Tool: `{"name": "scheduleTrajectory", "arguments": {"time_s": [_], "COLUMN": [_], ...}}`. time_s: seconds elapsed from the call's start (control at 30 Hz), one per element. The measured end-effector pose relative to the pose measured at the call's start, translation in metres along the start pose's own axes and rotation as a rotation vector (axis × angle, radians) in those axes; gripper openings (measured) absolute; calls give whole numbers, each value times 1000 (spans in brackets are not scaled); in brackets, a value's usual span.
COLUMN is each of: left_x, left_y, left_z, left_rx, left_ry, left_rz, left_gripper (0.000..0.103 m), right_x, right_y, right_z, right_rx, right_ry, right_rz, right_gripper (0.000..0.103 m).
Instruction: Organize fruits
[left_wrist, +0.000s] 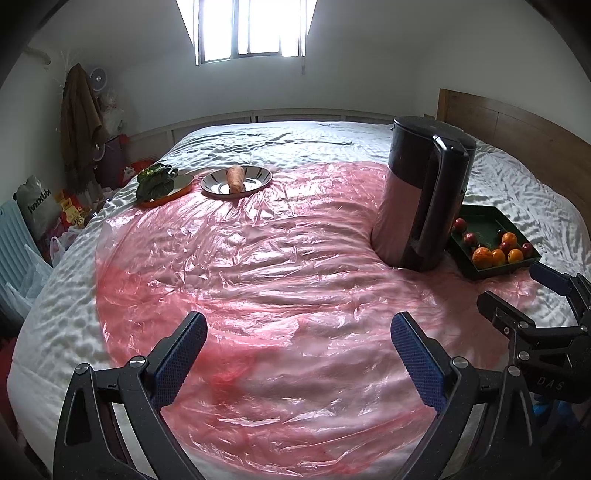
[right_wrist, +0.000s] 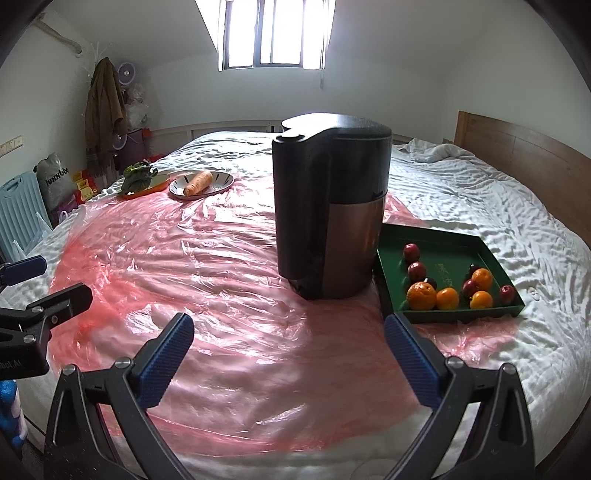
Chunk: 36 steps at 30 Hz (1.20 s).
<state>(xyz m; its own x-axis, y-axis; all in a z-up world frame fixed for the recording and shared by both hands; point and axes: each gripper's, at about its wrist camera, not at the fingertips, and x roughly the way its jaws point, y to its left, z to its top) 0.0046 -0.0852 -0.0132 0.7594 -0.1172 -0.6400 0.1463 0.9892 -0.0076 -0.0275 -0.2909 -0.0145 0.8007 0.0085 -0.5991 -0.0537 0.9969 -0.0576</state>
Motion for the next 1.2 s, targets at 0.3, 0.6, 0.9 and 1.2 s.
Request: {"name": "scheduleTrajectory", "arguments": {"time_s": [0.3, 0.6, 0.9, 1.2], "left_x": [8, 11, 10, 9], "left_y": [1, 0, -2, -14], "left_z": [-2, -2, 0, 5], "left_rx": [-2, -11, -7, 6], "left_ry": [14, 22, 21, 19], "left_rz": [-19, -41, -49, -70], "left_gripper": [98, 98, 98, 98], "right_x": [9, 12, 12, 9], "right_y": [-7, -20, -24, -36], "right_z": [-3, -6, -6, -5], "right_rx": [21, 47, 52, 64], "right_ry": [16, 18, 23, 22], "right_rz": [-12, -30, -34, -60], "right_gripper": [103, 103, 103, 103]}}
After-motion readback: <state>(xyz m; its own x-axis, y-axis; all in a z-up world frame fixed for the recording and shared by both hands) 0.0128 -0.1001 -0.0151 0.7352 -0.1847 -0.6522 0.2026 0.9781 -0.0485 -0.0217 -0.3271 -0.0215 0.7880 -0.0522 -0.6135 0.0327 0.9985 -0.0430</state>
